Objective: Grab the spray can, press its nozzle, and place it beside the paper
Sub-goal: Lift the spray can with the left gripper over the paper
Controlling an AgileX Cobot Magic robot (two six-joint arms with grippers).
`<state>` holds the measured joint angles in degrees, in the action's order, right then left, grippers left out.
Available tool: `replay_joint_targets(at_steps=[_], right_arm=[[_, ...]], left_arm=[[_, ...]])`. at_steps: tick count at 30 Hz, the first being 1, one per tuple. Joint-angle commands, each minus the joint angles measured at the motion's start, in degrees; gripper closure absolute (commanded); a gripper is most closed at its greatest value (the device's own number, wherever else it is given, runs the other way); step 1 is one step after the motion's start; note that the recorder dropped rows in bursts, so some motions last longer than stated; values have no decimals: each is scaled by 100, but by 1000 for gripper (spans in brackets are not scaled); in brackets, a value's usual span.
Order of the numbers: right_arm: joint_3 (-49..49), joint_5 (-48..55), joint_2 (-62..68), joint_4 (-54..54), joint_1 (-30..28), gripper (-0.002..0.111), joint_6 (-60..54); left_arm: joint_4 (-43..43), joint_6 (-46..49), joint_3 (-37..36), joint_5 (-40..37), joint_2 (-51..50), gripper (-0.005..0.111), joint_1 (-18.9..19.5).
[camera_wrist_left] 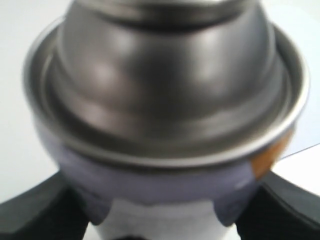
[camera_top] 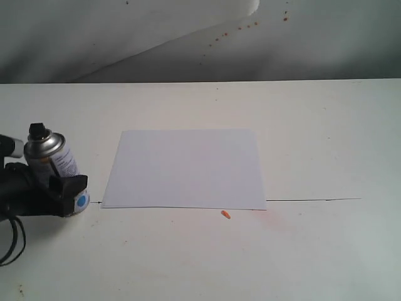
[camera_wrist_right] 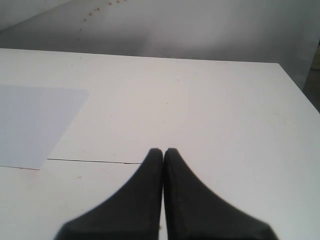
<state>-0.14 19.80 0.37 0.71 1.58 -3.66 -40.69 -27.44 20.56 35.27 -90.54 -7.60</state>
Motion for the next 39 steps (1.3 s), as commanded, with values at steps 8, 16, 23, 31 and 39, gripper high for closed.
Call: replay_joint_targets(at_steps=[8,16,23,31,39], right_arm=[[14,-23,-37,-71,-42,108,-17],[14,-23,-37,-71,-42,108,-17],[14,-23,-37,-71,-42,108,-17],[14,-23,-37,-71,-42,108,-17],[14,-23,-37,-71,-42,108,-17]], left_arm=[[-5109,-4737,1959,-1323,358,107,-509],[-5926,-5766,2915,-1452,33,107,-1094],[-5926,-5756,3205,-1463,-478,107,-1475],[-5449,-5782,3376,-1573,-555,107,-1663],[-4810,-5782,3376,-1478,-555,107,-1663]])
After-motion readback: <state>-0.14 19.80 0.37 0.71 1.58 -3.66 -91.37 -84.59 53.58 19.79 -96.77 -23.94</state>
